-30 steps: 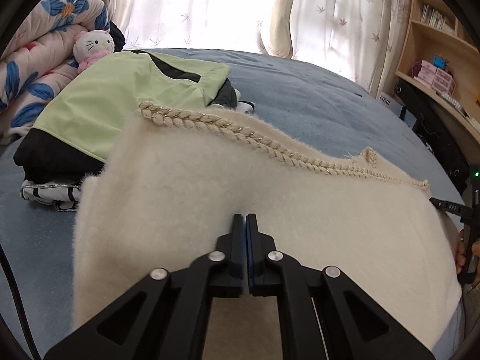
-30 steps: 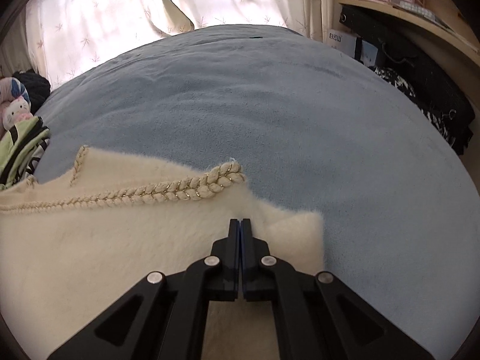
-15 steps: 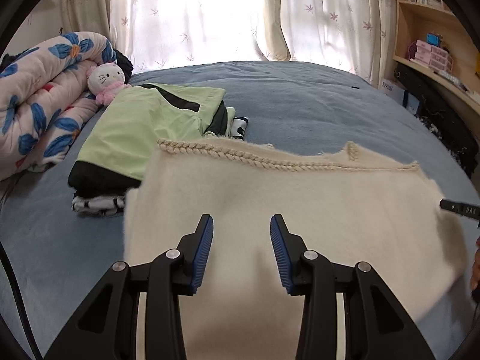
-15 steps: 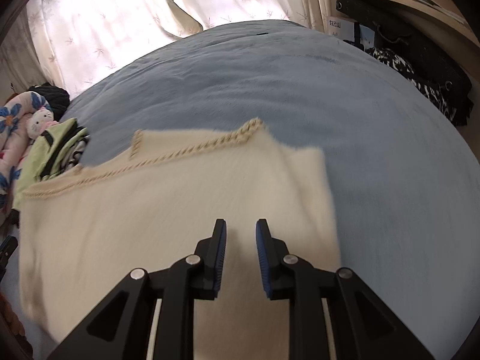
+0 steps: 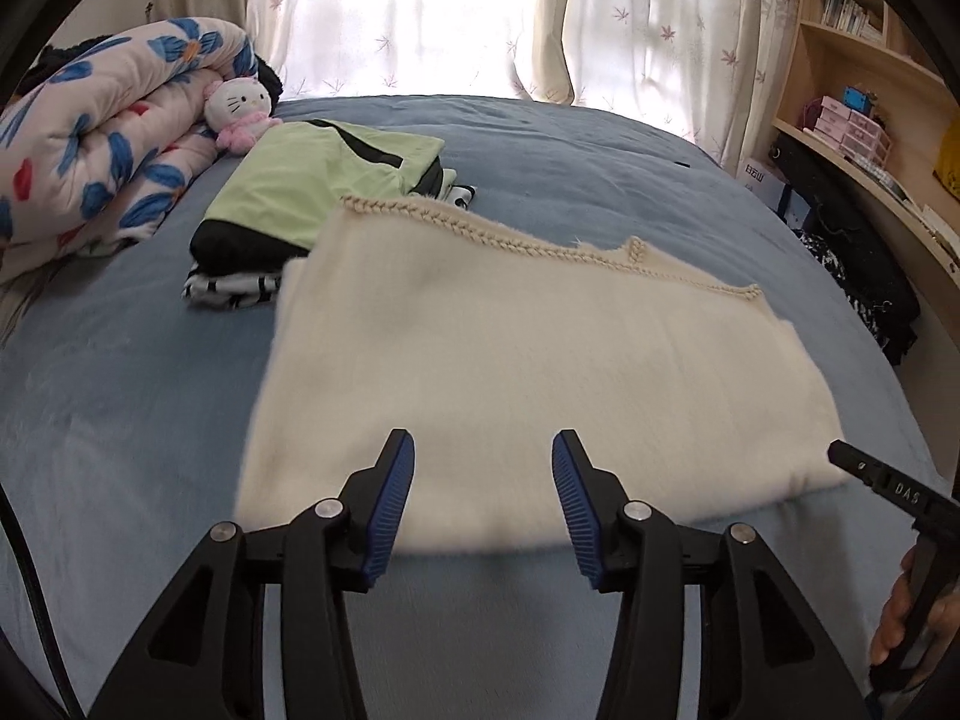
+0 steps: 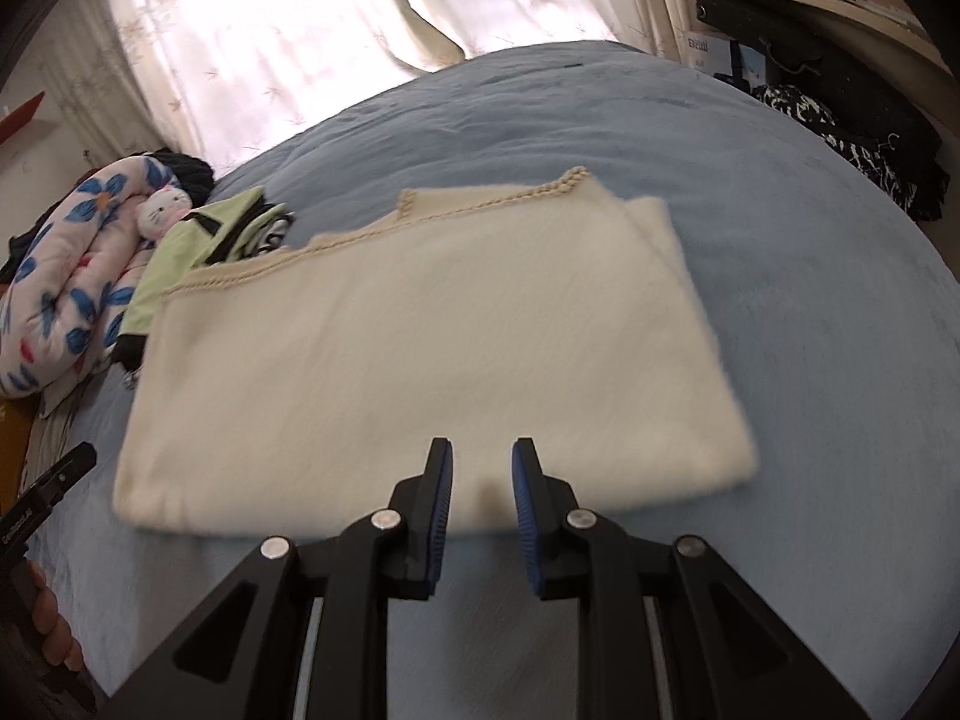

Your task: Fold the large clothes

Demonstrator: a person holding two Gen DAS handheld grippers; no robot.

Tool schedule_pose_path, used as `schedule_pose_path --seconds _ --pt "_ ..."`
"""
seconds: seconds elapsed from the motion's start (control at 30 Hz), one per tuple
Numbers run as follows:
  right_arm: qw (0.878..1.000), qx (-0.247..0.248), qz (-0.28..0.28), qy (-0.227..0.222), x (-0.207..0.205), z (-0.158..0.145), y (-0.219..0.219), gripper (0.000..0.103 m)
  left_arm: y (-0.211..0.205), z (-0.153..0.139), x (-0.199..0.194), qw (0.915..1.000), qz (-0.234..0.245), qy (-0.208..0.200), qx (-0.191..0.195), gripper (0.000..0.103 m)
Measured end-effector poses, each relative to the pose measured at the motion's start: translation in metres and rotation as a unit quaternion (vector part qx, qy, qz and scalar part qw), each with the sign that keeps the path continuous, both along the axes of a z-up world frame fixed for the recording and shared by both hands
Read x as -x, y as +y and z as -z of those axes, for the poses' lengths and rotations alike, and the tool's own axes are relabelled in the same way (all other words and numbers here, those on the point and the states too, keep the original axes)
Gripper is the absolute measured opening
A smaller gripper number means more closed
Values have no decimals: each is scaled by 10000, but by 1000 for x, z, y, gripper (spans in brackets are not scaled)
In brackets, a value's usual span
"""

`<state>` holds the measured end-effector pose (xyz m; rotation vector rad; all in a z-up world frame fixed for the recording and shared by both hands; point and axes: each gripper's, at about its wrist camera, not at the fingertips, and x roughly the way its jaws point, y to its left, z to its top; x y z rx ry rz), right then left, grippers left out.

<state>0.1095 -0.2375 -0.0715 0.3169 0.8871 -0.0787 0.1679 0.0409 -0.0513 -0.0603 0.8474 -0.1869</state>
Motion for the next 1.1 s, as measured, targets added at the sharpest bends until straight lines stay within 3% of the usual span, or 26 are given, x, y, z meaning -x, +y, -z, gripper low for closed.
schedule_pose_path --seconds 0.1,0.27,0.63,0.9,1.0,1.1 --pt "9999 13 -96 -117 14 -5 16 22 3 1 17 9999 -97 48 133 48" --pt "9991 -237 -257 -255 30 -8 36 40 10 18 40 9984 -171 322 421 49" --pt "9972 -59 -734 -141 27 9 82 40 20 74 52 9905 -124 926 1005 49" --pt "9969 -25 -785 -9 13 26 94 40 53 116 20 9661 -340 1037 2341 49" --pt "9967 22 -805 17 5 30 100 40 70 134 6 9480 -575 1082 2939 49" --pt "9963 94 -858 12 -1 32 106 40 80 143 -8 9361 -728 1000 3293 49"
